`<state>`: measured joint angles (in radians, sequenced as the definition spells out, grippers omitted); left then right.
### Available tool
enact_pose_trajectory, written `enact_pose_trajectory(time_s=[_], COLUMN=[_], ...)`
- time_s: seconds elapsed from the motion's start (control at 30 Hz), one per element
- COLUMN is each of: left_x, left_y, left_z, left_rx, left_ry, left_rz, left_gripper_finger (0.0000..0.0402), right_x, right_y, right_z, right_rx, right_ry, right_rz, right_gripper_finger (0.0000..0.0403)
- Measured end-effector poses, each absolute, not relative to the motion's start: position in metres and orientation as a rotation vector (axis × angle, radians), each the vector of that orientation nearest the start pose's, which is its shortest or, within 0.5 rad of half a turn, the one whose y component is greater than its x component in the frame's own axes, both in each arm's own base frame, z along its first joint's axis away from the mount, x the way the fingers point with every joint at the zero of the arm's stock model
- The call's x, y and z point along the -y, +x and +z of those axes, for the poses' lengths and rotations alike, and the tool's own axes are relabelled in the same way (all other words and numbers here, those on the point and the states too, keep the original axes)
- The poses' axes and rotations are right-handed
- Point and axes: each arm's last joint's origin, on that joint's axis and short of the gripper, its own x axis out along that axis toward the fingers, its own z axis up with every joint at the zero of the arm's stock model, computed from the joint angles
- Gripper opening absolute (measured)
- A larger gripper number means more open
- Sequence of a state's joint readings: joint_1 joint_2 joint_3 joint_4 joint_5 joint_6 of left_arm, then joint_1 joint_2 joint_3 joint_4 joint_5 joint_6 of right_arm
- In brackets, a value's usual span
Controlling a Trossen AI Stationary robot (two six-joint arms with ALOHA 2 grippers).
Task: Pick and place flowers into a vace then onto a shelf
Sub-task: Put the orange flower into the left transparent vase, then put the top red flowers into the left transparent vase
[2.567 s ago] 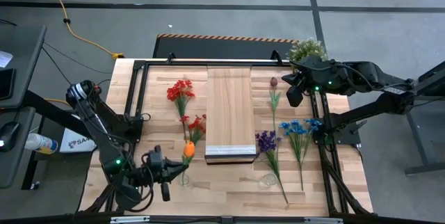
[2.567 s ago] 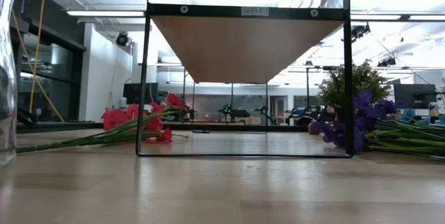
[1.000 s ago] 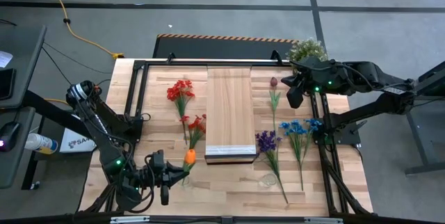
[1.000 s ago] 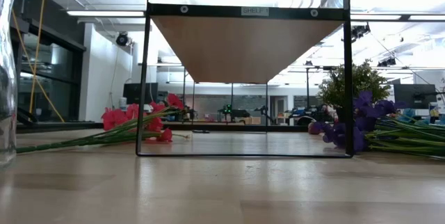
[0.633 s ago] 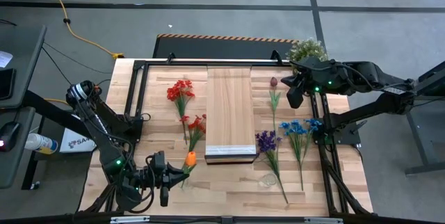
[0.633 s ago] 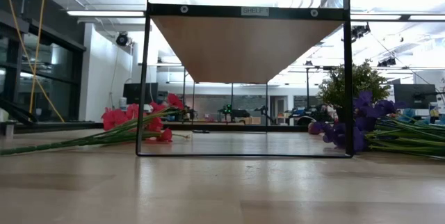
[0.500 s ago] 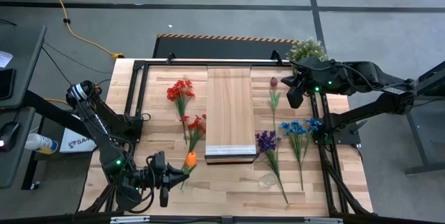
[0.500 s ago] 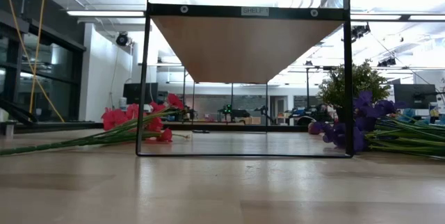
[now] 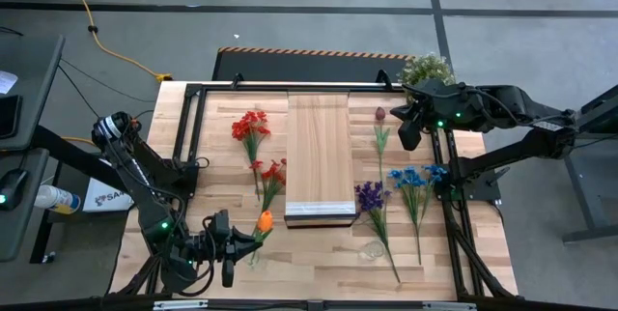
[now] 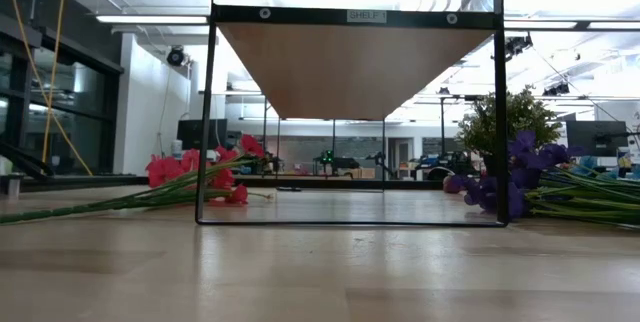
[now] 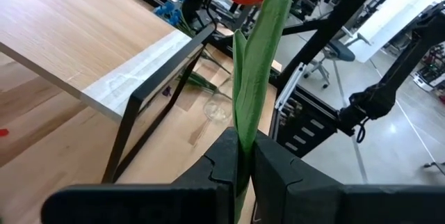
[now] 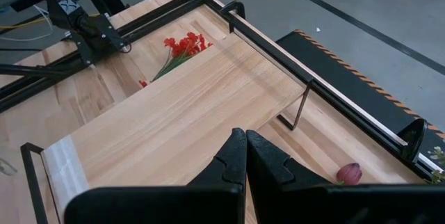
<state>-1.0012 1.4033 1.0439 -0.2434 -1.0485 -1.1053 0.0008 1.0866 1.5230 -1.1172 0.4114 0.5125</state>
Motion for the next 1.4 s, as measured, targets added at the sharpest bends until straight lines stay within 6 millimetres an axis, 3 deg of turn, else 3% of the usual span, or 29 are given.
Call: enact_pose_trajectory(time_s=[0.6, 1.07, 1.4], left_x=[0.233, 0.230, 0.223], left_y=[0.179, 0.178, 0.163], left_z=[0.285, 0.285, 0.307], left_rx=[-0.251, -0.220, -0.209], left_ry=[-0.547, -0.516, -0.546], left_rz=[0.217, 0.262, 0.186], left_gripper_finger=[0.0071, 0.0184, 0.0212], right_x=[0.011, 0.011, 0.011], right_y=[0.167, 0.167, 0.167], right_z=[0.436, 0.436, 0.436], right_rx=[-0.551, -0.551, -0.551], right_ry=[0.349, 0.349, 0.349], right_rz=[-0.555, -0.556, -0.556], right_gripper_finger=[0.0000, 0.0000, 0.0000])
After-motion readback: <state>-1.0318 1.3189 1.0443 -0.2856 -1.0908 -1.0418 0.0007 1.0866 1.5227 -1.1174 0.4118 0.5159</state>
